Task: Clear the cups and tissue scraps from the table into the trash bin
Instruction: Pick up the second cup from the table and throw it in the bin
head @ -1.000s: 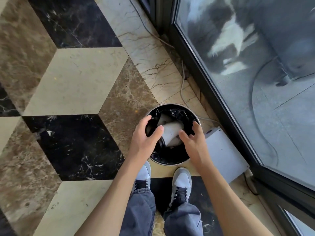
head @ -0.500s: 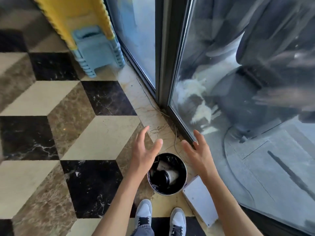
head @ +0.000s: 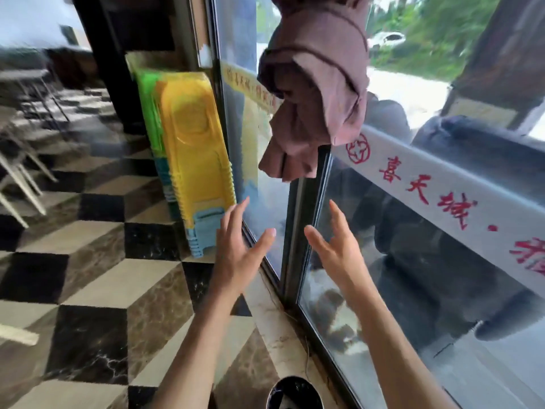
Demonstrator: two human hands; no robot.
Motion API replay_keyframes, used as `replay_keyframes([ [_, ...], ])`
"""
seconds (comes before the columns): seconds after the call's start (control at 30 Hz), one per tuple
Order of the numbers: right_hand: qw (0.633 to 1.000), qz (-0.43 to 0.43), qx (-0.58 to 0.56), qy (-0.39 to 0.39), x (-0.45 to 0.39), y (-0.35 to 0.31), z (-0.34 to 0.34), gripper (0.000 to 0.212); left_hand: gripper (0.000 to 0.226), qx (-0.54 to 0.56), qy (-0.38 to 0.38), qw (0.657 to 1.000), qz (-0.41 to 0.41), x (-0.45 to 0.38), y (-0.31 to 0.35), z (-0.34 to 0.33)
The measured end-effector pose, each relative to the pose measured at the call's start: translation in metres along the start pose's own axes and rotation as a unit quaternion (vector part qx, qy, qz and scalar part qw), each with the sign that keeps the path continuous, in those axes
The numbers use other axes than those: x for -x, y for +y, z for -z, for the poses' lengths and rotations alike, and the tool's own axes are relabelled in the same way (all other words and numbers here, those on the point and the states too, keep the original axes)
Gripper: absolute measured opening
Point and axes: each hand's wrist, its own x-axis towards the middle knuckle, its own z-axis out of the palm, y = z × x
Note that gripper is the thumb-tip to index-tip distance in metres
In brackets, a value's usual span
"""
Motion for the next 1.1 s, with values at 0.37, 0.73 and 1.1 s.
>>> replay_keyframes([
  [0.37,0.983,0.162,-0.023,-0.085,0.014,-0.102,-0.003,0.079,0.079,-0.026,0.129,0.991,-0.029,0.036,0.056,0.104],
  [0.73,0.888,0.259,-0.129,-0.359,0.145,-0.194,-0.099,0.087,0.073,-0.136,0.365,0.918,0.08,0.233,0.084,0.236],
  [1.1,0.679,0.349,-0.204,-0.613,0.49,-0.298,-0.169,0.084,0.06,-0.25,0.607,0.733,0.18,0.603,0.161,0.352],
])
